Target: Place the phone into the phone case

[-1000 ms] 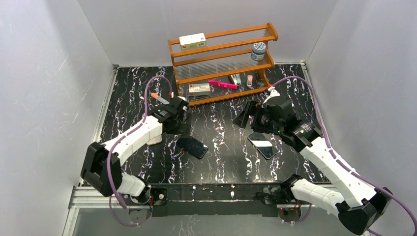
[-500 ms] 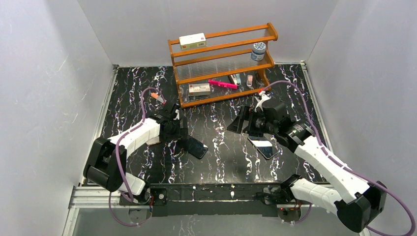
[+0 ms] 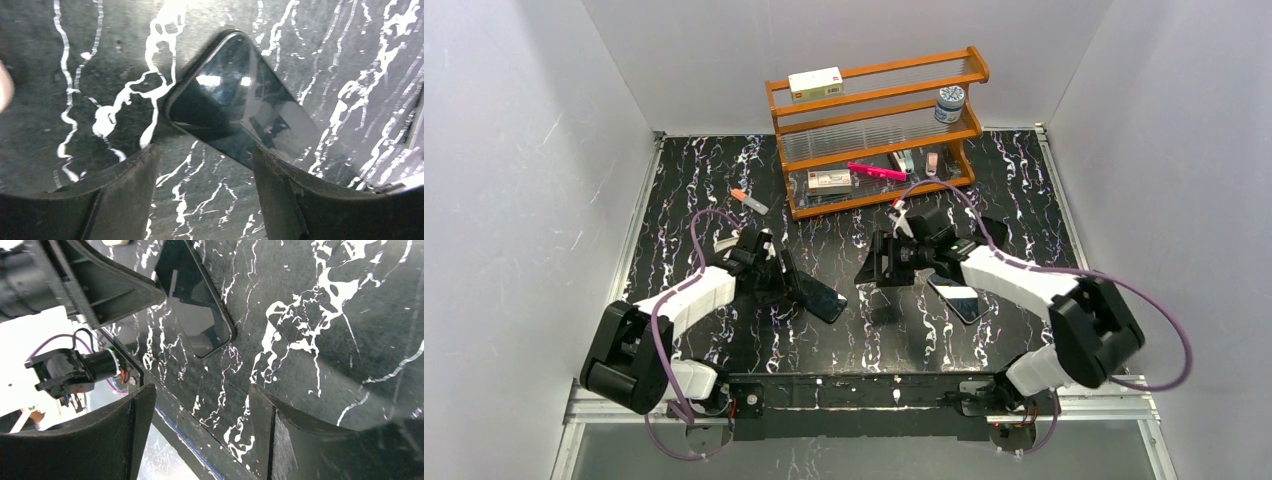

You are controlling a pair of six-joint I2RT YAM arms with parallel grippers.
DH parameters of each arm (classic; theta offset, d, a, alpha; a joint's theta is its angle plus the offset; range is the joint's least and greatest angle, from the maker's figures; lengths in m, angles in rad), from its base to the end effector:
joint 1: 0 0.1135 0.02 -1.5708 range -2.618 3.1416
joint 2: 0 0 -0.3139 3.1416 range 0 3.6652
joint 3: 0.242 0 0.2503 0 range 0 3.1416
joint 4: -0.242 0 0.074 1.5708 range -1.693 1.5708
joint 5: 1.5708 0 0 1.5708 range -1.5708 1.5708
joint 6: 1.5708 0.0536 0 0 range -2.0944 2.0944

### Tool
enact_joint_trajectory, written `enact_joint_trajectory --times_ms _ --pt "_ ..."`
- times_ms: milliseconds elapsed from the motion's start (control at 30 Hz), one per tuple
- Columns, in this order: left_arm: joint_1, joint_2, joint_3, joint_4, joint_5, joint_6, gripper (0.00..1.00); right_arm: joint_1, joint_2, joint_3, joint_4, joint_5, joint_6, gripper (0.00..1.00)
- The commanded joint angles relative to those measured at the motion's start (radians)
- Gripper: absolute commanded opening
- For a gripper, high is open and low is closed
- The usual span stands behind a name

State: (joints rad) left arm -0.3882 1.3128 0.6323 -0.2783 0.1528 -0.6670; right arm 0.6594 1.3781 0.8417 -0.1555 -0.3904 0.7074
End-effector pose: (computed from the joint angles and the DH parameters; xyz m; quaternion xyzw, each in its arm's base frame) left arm 0.2186 -0.0982 0.2068 -0.1093 0.9447 -0.2141 0.2229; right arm 0.2203 0.1966 0.2701 -0.0612 0.8895 0.3996 0.2128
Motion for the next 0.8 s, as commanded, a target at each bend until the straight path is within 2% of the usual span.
enact_joint_trajectory --times_ms 0,167,333,533,767 --pt "0.003 0.005 -0.047 0.088 0.104 -0.049 0.64 0.040 0.108 0.047 0.128 -0.055 -0.029 0.75" --pt "0.003 0.025 -0.077 0.158 0.156 -0.072 0.59 0.072 0.226 0.081 0.204 -0.070 -0.017 0.69" --pt "0.003 0.017 -0.062 0.150 0.183 -0.067 0.51 0.088 0.308 0.126 0.193 -0.079 -0.002 0.66" --pt "0.004 -0.019 0.097 -0.044 -0.010 0.028 0.60 0.131 0.262 0.096 0.172 -0.047 0.027 0.65" --pt "0.036 0.106 0.238 -0.020 0.021 0.064 0.61 0.249 0.249 0.036 0.305 -0.003 0.112 0.61"
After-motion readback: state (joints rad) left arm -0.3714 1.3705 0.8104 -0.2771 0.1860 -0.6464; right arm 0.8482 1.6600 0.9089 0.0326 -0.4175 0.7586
